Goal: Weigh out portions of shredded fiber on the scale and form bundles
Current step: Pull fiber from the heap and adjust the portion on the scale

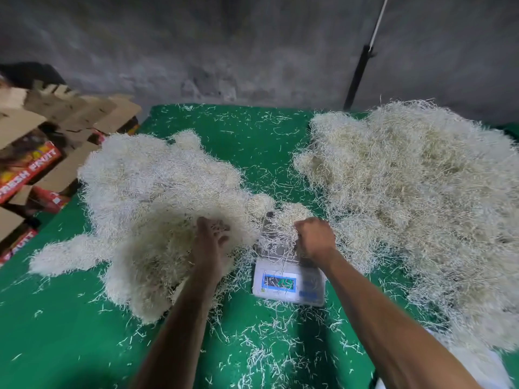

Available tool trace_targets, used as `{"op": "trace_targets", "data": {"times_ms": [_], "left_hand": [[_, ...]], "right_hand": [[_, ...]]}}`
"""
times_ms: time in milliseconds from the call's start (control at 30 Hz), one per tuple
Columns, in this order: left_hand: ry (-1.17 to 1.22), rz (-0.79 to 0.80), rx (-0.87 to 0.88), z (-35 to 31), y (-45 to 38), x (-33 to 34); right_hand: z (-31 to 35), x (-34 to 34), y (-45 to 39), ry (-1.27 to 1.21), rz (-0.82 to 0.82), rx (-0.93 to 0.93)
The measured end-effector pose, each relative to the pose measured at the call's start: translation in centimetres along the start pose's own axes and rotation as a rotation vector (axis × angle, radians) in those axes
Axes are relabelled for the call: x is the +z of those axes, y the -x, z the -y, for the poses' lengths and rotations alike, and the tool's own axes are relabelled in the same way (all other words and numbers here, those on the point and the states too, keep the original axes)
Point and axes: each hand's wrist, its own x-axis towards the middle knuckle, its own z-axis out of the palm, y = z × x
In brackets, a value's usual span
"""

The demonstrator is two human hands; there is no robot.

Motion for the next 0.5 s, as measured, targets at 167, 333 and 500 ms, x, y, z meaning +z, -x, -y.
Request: {"op": "trace_targets", "data": {"times_ms": [167,333,500], "left_hand": [[0.202,0.206,-0.091,-1.3,-1.5,-1.0],[-0.165,0.112,-0.029,-1.3,-1.5,0.7],[-0.577,0.319,0.373,-2.4,0.1,3.7]], "right_hand": [[1.2,-0.4,0.2,0.052,0.003,-0.014],[2.2,-4.8,-0.1,-0.163,0.071,-0.154],[3.9,-9.1,0.8,-0.334,-0.025,-0.374]]}}
